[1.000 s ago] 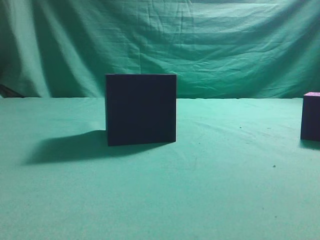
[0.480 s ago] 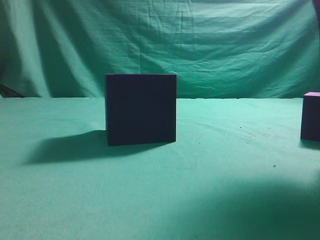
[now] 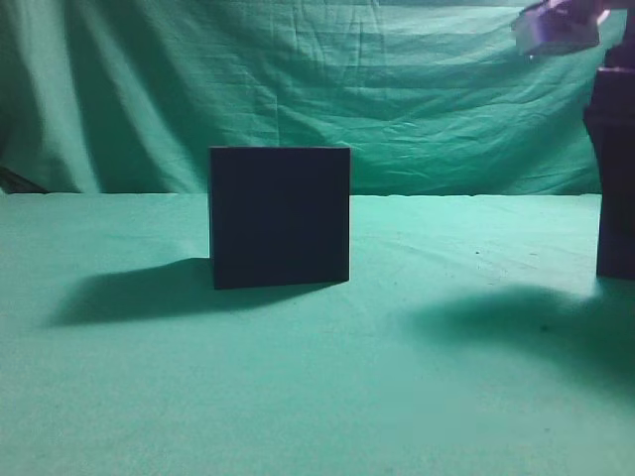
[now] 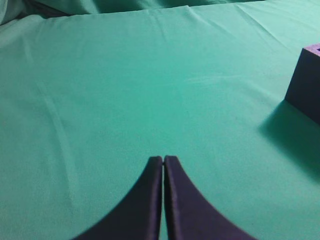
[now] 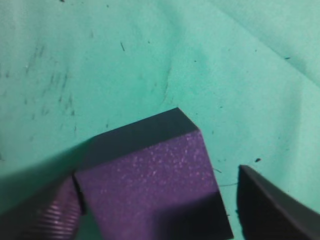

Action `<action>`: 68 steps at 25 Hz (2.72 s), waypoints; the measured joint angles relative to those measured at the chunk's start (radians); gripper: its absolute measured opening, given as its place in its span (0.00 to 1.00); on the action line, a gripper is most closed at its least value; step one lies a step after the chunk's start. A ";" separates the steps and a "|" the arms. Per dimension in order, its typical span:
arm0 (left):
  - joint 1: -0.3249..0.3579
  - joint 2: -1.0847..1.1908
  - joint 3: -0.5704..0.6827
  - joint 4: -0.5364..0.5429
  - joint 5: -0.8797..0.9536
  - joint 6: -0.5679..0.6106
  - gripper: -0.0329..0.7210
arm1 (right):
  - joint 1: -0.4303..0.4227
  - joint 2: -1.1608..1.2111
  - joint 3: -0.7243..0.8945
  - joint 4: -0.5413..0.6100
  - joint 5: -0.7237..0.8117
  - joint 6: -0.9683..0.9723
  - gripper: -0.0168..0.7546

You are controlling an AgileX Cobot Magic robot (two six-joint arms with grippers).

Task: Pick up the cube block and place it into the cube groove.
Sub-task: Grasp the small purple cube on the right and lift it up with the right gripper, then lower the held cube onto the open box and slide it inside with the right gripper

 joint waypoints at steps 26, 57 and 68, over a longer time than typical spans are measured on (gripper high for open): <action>0.000 0.000 0.000 0.000 0.000 0.000 0.04 | 0.401 0.025 -0.516 0.041 0.300 0.598 0.57; 0.000 0.000 0.000 0.000 0.000 0.000 0.04 | 0.529 0.188 -0.524 -0.067 0.252 0.836 0.57; 0.000 0.000 0.000 0.000 0.000 0.000 0.04 | 0.529 0.198 -0.524 -0.067 0.292 0.743 0.57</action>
